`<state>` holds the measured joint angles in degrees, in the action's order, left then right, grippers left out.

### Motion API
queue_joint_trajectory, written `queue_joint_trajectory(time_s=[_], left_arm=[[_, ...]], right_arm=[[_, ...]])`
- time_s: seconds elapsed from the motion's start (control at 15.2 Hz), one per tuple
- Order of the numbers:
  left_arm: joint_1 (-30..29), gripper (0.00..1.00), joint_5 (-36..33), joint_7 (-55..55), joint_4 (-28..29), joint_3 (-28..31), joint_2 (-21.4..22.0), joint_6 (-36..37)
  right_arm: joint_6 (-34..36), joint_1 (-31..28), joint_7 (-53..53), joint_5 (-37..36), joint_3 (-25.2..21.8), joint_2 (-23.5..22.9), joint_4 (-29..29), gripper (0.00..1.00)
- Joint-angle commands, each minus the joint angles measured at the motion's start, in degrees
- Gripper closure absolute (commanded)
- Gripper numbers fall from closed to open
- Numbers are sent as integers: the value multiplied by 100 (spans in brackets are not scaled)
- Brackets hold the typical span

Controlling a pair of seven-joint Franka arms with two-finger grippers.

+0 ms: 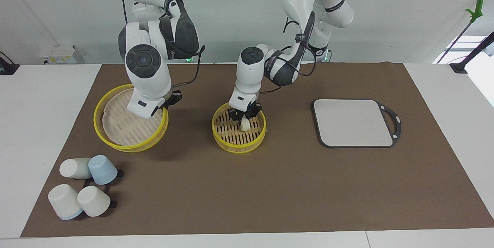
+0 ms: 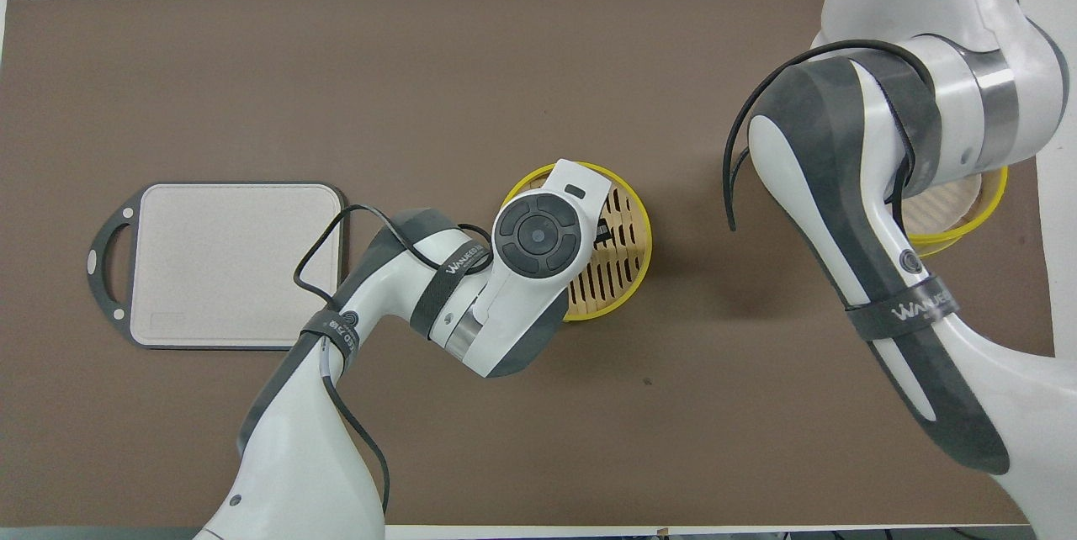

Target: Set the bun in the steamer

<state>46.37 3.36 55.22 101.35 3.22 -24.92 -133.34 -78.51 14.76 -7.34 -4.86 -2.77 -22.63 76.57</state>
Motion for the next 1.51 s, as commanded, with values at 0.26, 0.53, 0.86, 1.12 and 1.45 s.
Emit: queue_joint_trajectory(time_s=[0.26, 0.53, 0.86, 1.12, 1.45], left_arm=[[162, 0, -134, 340, 157, 109, 180, 105], [-389, 0, -134, -140, 201, 118, 1162, 1324], [-2296, 0, -81, -2625, 52, 144, 2394, 3207], [-3668, 0, -134, -5059, -352, 162, 2527, 4113], [-3996, 0, -336, -5759, -538, 179, 2580, 4544]], right_arm=[[-68, -26, 49, -85, 48, 207, 210, 100], [-68, -26, 57, 11, 83, 207, 227, 100], [-1354, 850, 1539, 527, 127, 163, 157, 100], [-2299, 1914, 2903, 812, 93, -257, 26, 100], [-2923, 2443, 3336, 723, 119, -453, 400, 100]])
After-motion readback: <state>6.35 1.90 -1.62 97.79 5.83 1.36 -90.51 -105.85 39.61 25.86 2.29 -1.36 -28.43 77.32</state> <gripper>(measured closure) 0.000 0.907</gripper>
